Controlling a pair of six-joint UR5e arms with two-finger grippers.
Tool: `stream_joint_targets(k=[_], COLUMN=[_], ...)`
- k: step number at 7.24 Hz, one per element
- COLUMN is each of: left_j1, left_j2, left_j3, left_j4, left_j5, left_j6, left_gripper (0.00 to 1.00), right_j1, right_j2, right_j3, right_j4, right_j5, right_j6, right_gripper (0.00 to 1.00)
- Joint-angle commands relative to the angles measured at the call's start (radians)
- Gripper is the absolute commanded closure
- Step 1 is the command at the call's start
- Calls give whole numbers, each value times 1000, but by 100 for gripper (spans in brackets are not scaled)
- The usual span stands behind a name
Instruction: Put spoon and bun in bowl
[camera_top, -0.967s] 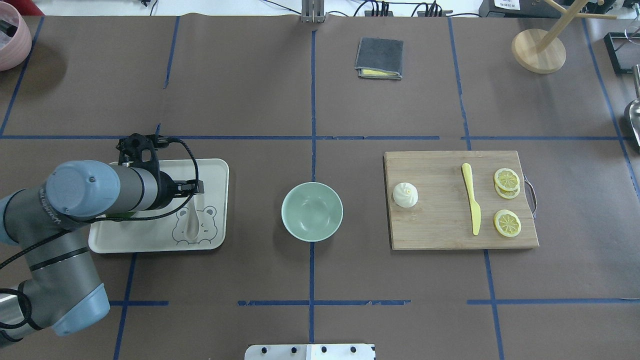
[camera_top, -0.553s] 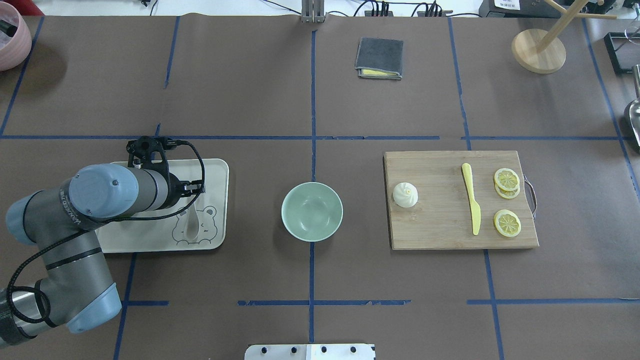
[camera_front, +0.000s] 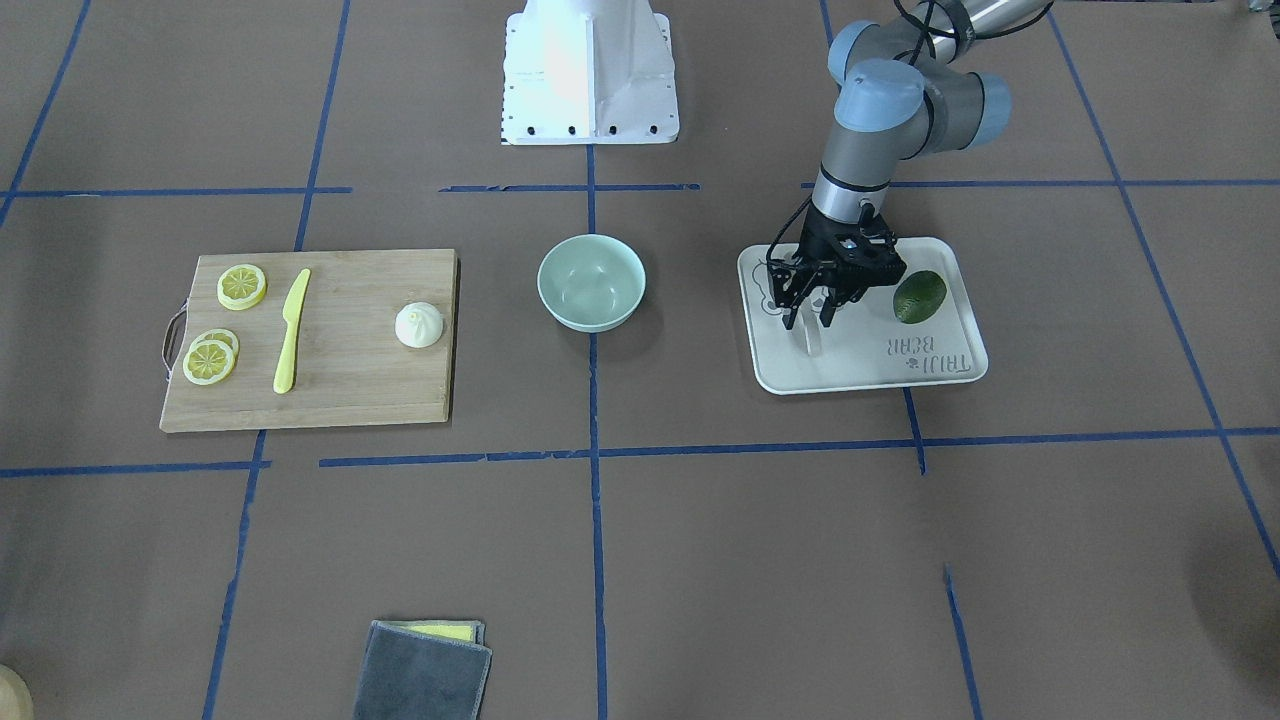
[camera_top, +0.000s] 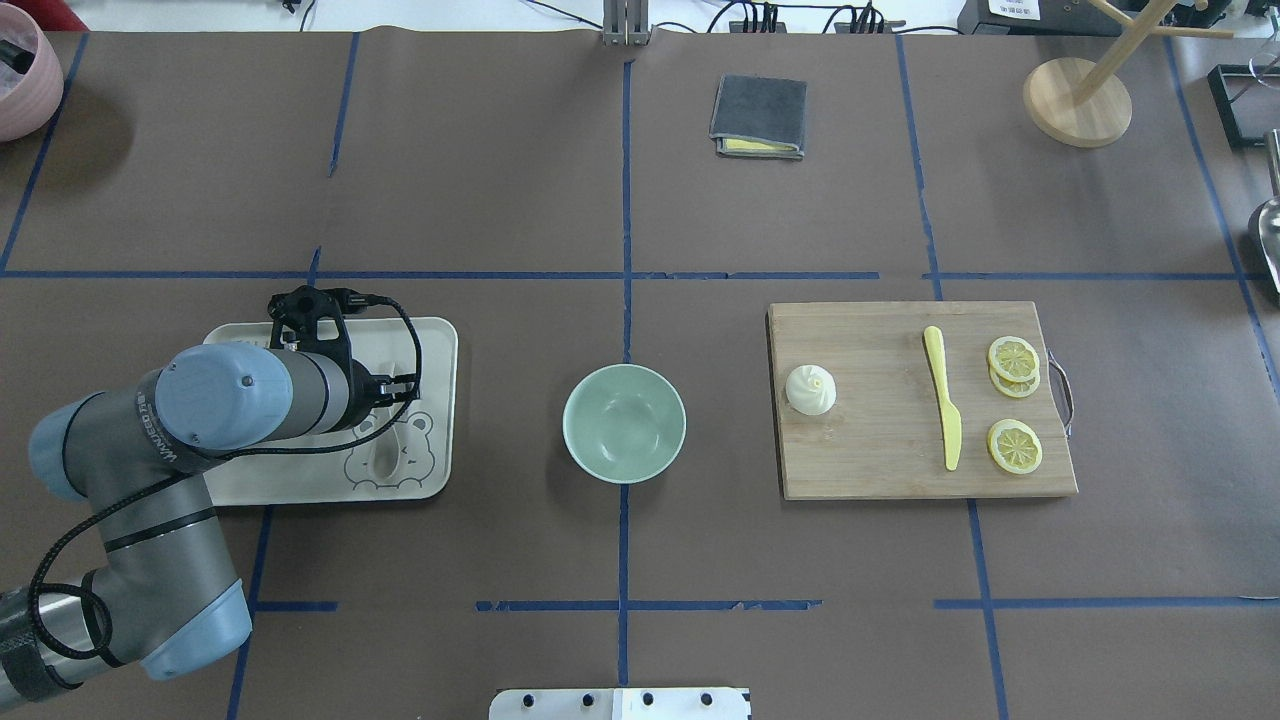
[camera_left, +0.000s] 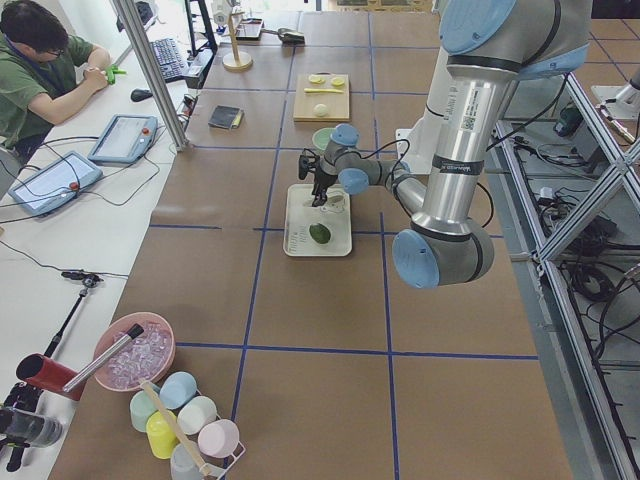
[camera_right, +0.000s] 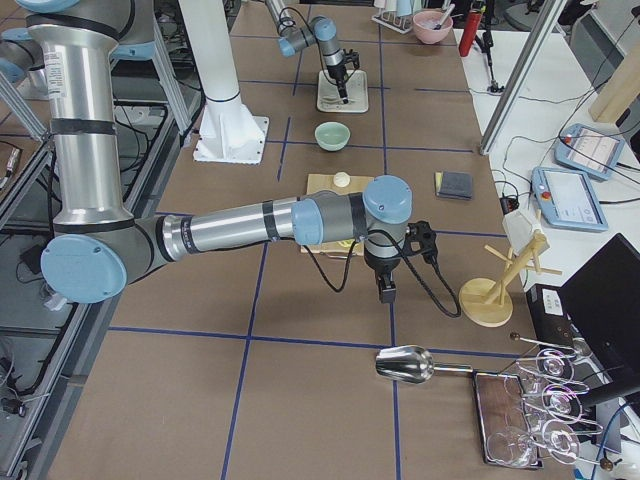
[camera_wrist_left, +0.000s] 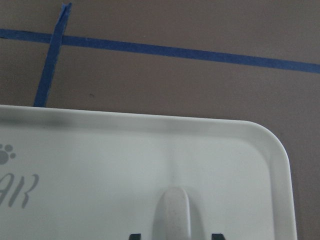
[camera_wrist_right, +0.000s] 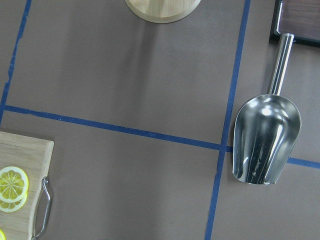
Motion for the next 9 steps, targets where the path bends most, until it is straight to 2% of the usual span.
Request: stream_joint_targets(k=[1, 2, 3, 6, 7, 9], left_j1=[7, 7, 7, 4, 4, 7], left_j2=[-3, -3, -2, -3, -12, -177], left_j3=[0, 0, -2, -19, -57, -68], left_j4=[0, 0, 0, 2, 28, 215], left_j5=[2, 2, 2, 3, 0, 2], left_j6=[-1, -1, -1, -3, -15, -250], left_gripper=[54, 80, 100, 100, 100, 100], right_j1=[0, 0, 0, 0, 0, 0], right_j2=[-1, -3, -3, -6, -6, -6], right_j3=[0, 0, 0, 0, 0, 1], right_j4=[0, 0, 0, 0, 0, 0], right_j5=[0, 0, 0, 2, 2, 3], right_j6=[1, -1, -1, -1, -1, -1], right_gripper=[0, 0, 0, 0, 0, 0])
